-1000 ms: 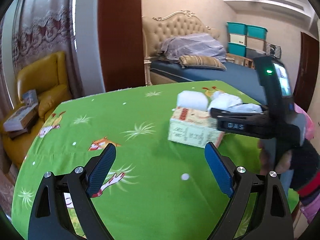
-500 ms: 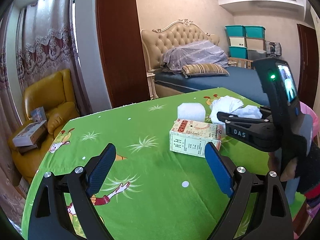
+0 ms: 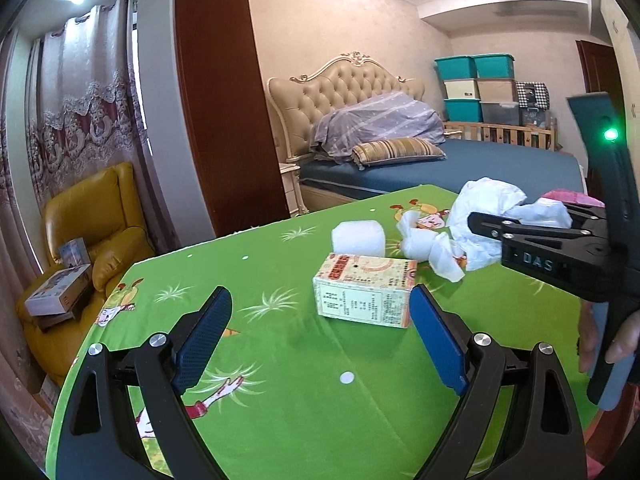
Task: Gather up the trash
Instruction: 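Grasp the white plastic bag with the right tool while the left approaches the printed box, then grasp the printed medicine box with the left tool while the right holds the plastic bag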
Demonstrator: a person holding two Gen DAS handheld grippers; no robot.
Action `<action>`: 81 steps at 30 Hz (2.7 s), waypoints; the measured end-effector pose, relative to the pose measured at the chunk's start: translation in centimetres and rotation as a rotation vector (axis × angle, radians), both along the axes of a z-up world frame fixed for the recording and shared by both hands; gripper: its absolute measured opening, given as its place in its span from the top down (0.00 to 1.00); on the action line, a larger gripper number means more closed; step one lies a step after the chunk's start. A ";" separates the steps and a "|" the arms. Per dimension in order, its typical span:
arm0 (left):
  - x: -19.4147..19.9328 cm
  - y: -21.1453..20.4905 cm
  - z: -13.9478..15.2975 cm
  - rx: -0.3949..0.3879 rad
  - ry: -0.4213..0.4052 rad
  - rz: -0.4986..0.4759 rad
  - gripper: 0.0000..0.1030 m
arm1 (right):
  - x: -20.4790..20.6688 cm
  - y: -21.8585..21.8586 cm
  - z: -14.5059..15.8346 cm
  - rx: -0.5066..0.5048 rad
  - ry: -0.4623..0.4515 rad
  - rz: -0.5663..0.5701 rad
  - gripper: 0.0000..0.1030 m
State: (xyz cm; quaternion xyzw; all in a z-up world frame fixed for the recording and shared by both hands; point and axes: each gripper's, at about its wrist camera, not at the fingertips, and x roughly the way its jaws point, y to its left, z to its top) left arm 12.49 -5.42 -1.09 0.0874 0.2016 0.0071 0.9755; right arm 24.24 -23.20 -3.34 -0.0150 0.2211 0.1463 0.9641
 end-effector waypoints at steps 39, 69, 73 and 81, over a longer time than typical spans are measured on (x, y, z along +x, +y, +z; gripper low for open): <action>18.3 -3.5 -4.1 -0.394 0.438 0.407 0.18 | -2.9 -7.8 -2.5 0.085 0.023 -0.058 0.64; 12.1 4.8 -5.5 -0.207 0.381 0.265 0.55 | -4.1 0.3 -1.4 -0.037 0.026 0.080 0.62; 8.2 3.8 -4.3 -0.126 0.269 0.222 0.55 | -4.6 1.1 -1.6 -0.051 0.031 0.100 0.62; 2.7 3.4 -2.1 -0.096 0.095 0.187 0.55 | -6.1 1.9 -1.3 -0.050 0.011 0.096 0.62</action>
